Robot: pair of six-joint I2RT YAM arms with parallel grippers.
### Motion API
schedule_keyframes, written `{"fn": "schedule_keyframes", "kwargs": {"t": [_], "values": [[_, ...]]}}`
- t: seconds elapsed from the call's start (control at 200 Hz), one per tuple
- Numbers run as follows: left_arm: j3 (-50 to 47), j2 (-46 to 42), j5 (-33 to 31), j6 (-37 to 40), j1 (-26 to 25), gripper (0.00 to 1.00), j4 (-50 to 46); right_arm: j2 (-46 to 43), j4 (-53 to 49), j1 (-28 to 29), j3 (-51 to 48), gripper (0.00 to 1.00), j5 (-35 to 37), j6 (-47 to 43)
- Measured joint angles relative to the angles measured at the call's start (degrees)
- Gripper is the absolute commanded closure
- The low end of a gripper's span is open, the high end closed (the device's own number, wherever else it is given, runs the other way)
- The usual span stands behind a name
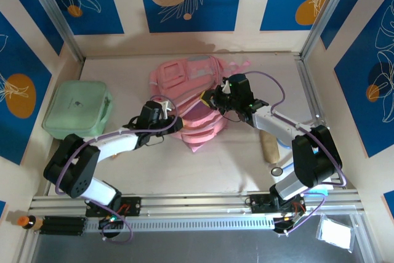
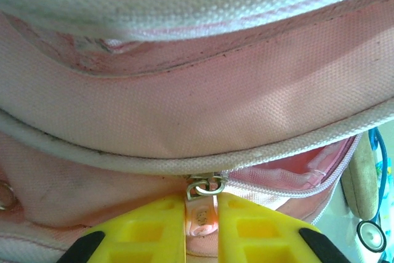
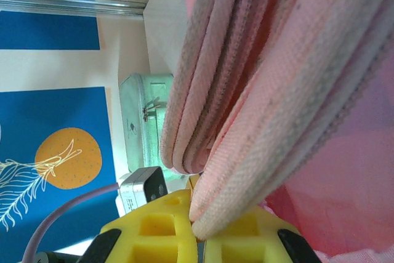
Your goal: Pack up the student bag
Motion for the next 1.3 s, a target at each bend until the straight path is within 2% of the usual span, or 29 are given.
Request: {"fn": "schedule_keyframes", "kwargs": {"t": [0.09, 0.215, 0.605, 0.845, 1.015, 1.17, 1.3], "values": [[-0.8, 0.0, 0.1, -0.9, 0.0, 0.74, 1.9, 0.0, 0.1, 0.0, 0.0, 0.97, 0.0, 0.0], [-1.2, 0.0, 0.2, -1.9, 0.0, 0.74, 3.2, 0.0, 0.1, 0.0, 0.0, 0.97, 0.0, 0.0], [-1.2, 0.0, -0.2, -4.5, 0.1, 1.00, 3.3, 0.0, 0.2, 0.0, 0.0, 0.97, 0.0, 0.0], [-2.3, -2.9, -0.3, -5.9, 0.7, 1.00, 2.7, 0.0, 0.5, -0.2, 0.0, 0.97, 0.0, 0.0], [-2.0, -4.1, -0.6, -7.1, 1.0, 1.00, 0.2, 0.0, 0.9, -0.2, 0.0, 0.97, 0.0, 0.0], [2.1, -4.1, -5.7, -7.2, 0.9, 1.00, -9.5, 0.0, 1.0, -0.2, -0.4, 0.97, 0.0, 0.0], [3.5, -4.1, -7.5, -6.8, 0.8, 1.00, -12.6, 0.0, 1.2, -0.1, -0.4, 0.97, 0.0, 0.0]]}}
